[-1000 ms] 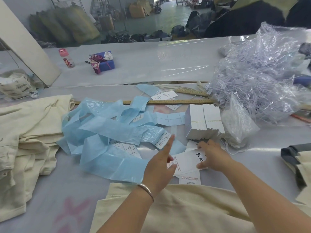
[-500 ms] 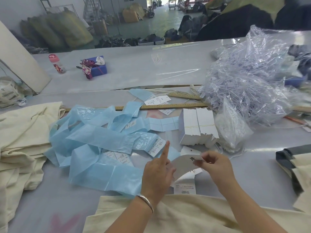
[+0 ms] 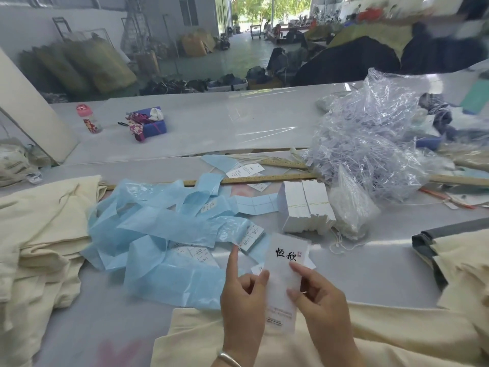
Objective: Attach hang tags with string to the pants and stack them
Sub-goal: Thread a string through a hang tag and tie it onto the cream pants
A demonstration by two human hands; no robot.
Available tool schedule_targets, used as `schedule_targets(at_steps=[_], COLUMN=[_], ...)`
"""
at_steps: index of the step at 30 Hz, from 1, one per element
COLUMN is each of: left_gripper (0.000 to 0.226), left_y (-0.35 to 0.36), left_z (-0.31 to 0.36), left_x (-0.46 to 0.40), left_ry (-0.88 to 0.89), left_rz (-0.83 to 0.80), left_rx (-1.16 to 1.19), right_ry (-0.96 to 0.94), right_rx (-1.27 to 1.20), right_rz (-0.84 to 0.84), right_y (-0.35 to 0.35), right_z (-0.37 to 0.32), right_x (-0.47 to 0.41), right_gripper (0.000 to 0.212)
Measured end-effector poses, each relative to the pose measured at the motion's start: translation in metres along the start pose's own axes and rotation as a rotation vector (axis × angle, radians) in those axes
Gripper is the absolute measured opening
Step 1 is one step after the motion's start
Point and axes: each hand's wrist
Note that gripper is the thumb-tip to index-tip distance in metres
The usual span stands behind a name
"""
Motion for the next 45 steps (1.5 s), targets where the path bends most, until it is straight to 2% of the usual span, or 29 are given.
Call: schedule_targets(at_steps=[4,7,10,14,21,28,32,37,42,45], left_gripper=[0.087,0.091,0.09,0.086,0.091,0.081,0.084,0.086,0.081,0.079], left_y=[-0.031,-0.048,-0.061,-0.082,-0.119,-0.144,-0.147,-0.144,-0.135,-0.132], left_z=[0.008,0.022,0.033,0.042,0.045,0.046,0.046,0.053,0.06,0.062], left_x=[0.024,0.034,0.043,0.053,0.071,0.08,0.087,0.097,0.102,0.103], left_ry=[0.192,0.253,0.168,0.089,-0.024,0.015,0.02,0.047,0.038,0.028], left_rz=[-0.01,-0.11,-0.236,-0.263,-0.318,-0.325,-0.318,-0.303,-0.258,-0.216], left_rx=[-0.161,-0.079,0.125,0.293,0.587,0.637,0.63,0.582,0.564,0.54], right_ry=[-0.038,-0.061,-0.041,0.016,-0.038,-0.047,-0.01,0.051,0.053,0.001], right_rx=[0.109,0.138,0.036,-0.156,-0.149,-0.251,-0.333,-0.432,-0.396,-0.284], right_rz=[0.065,0.079,-0.014,-0.148,-0.205,-0.192,-0.208,-0.283,-0.279,-0.25], right_y=[0.012,0.025,0.038,0.046,0.062,0.076,0.076,0.065,0.052,0.046], right_z=[-0.008,-0.019,-0.029,-0.04,-0.051,-0.048,-0.043,-0.045,-0.049,-0.048], right_x=[0.031,0.055,0.075,0.104,0.139,0.161,0.168,0.172,0.168,0.166], right_gripper=[0.056,0.055,0.051,0.055,0.064,0.054,0.049,0.055,0.037,0.034])
Point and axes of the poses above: each hand's wrist, its own x-axis away from the middle knuckle, its own y-axis out of the palm, z = x × y, and after that the axes turned 7 degrees about y, right-handed
